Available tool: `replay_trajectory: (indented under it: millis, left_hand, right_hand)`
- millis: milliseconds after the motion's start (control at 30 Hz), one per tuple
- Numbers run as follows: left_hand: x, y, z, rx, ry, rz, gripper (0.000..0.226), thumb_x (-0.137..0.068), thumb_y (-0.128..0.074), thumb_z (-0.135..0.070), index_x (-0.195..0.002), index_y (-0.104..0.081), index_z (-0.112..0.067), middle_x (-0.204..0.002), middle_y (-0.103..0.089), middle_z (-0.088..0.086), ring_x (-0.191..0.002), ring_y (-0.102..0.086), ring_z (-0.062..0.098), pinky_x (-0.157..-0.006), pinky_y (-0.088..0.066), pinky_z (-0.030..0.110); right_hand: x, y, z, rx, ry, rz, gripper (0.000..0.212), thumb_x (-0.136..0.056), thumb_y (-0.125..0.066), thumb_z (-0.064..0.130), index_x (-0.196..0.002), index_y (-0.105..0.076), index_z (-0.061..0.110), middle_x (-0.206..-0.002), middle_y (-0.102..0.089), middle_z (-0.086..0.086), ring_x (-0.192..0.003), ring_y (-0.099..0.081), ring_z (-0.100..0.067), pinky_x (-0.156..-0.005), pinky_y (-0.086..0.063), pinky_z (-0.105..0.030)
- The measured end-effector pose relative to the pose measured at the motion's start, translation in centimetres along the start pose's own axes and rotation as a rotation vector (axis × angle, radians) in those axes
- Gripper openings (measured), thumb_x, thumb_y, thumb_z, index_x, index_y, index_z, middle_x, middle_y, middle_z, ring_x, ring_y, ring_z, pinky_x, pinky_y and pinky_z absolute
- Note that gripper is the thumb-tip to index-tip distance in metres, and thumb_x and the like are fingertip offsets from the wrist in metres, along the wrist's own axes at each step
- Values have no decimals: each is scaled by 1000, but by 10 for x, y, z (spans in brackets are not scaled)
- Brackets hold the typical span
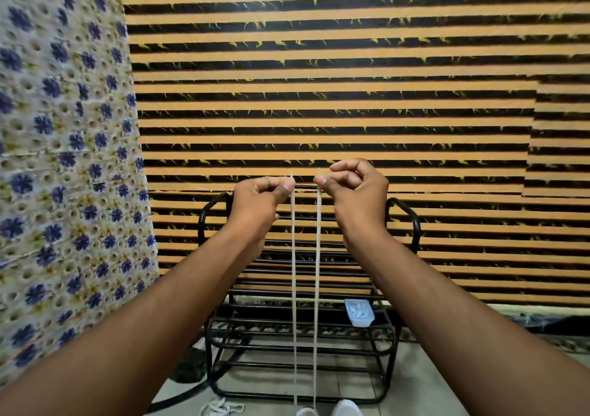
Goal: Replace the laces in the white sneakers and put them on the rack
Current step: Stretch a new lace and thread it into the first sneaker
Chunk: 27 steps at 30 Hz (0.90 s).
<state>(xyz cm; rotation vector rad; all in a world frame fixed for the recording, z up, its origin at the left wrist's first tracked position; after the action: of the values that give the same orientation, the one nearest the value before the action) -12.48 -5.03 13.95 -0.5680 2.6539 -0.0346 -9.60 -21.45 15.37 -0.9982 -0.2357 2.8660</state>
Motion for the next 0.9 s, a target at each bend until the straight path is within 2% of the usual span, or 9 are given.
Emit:
replay_trajectory:
  millis: [500,700,900]
  left_hand:
    - [1,-6,-5,-80,-56,48,10,-95,-74,-25,-86,-78,-23,-100,-79,-7,-105,-70,11,-76,-48,34]
    - [3,-11,-7,-93,-81,75,12,-96,-72,-24,-86,-78,-23,-96,-79,-7,-101,-71,10,-79,-48,34]
    - [6,-12,-9,-102,-115,75,10,-97,-70,-21,-94,-78,-15,-97,-79,-4,-94,-71,2,-81,-47,27]
  right_hand:
    - [4,3,-4,14,31,-7,25,-82,-82,7,-100,-65,12,-83,-78,2,-85,-74,-7,-91,-59,-42]
    - [6,3,-1,26,53,4,26,-81,-82,7,-100,-65,12,-84,-78,2,-85,-74,-6,-88,-60,-39]
    - [7,4,-1,35,64,13,26,-81,-82,8,-100,-65,12,-84,-78,3,-85,-74,-5,-89,-60,-39]
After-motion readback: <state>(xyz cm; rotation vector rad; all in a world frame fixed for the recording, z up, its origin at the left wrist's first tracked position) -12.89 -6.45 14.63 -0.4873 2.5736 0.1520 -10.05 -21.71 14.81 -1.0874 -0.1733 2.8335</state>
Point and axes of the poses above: each hand's wrist, its own x-axis away from the middle knuckle, its own y-axis out of the back of the hand, z = x × y, the point moved 4 cm from there along -x, towards the middle knuckle
